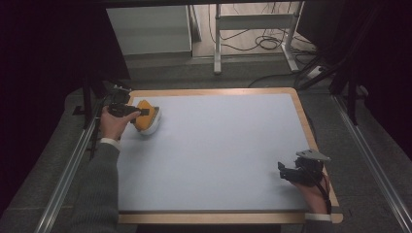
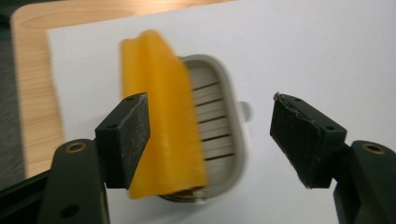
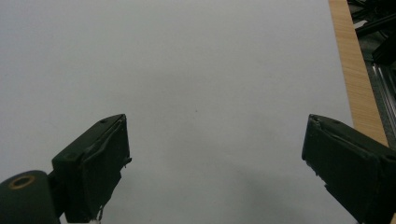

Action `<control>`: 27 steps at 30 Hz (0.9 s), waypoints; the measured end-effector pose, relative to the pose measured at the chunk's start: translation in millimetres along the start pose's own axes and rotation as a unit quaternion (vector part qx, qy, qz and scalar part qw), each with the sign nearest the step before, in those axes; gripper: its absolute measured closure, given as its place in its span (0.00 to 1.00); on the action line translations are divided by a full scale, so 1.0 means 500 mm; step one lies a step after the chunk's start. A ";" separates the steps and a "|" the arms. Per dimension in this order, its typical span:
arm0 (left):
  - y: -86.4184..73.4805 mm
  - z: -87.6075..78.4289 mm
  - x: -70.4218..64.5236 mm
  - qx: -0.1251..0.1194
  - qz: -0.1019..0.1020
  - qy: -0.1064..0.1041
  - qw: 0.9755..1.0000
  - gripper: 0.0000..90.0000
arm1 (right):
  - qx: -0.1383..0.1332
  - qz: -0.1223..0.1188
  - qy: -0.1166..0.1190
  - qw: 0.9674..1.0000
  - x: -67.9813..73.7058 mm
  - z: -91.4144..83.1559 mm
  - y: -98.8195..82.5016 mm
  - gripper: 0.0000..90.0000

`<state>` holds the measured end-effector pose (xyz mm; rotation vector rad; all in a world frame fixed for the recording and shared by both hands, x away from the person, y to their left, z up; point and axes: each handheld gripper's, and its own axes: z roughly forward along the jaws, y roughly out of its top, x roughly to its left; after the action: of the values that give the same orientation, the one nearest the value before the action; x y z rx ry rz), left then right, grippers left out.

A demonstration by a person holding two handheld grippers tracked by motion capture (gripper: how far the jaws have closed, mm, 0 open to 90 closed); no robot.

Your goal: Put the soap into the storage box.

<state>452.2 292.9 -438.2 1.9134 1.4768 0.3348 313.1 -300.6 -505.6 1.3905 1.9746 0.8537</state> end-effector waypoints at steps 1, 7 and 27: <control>-0.003 -0.002 -0.006 -0.005 0.003 -0.005 1.000 0.31 | 0.000 0.000 0.000 1.000 0.000 0.000 0.000 0.08; -0.027 -0.014 -0.027 -0.011 0.020 -0.031 0.999 0.29 | 0.000 -0.003 0.001 1.000 0.004 -0.001 0.002 0.08; -0.171 -0.063 -0.108 -0.036 0.081 -0.081 0.993 0.30 | -0.003 -0.006 0.002 1.000 0.007 -0.004 0.003 0.08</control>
<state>352.4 264.3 -460.1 1.9591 1.1920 0.2943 311.4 -297.2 -503.6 1.3743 1.9804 0.8575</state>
